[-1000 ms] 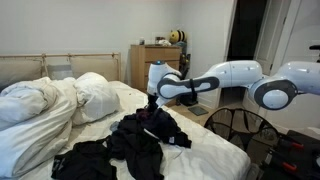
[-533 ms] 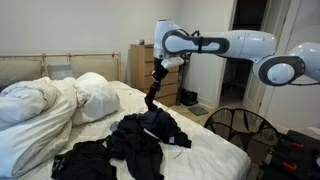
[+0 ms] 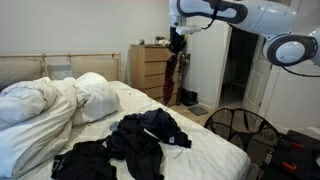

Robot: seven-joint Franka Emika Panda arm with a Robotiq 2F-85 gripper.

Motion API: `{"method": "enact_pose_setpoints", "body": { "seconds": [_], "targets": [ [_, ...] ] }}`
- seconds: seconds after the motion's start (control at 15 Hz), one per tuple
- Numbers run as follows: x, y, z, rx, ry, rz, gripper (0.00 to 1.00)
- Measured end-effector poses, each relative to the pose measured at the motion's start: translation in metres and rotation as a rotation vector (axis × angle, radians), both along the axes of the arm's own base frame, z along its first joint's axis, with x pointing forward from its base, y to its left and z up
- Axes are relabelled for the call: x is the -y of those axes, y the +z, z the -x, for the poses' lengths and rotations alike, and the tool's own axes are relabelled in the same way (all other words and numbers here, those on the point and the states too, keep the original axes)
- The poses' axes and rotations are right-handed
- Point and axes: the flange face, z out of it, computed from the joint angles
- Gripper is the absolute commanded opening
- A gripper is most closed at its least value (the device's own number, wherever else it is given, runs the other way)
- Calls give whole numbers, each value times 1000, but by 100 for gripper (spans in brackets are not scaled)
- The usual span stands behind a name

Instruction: Drop socks and a tank top in the laundry basket

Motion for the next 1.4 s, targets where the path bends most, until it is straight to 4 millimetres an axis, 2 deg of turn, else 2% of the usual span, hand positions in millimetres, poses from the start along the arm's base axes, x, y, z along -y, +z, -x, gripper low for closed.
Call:
{"method": "enact_pose_setpoints", "body": {
  "seconds": [0.67, 0.87, 1.07, 1.4],
  "targets": [
    [88, 108, 63, -78, -246, 113, 1],
    [117, 132, 77, -88, -296, 102, 1],
    [156, 142, 80, -115, -363, 93, 1],
    [226, 135, 75, -192, -471, 62, 1]
  ]
}}
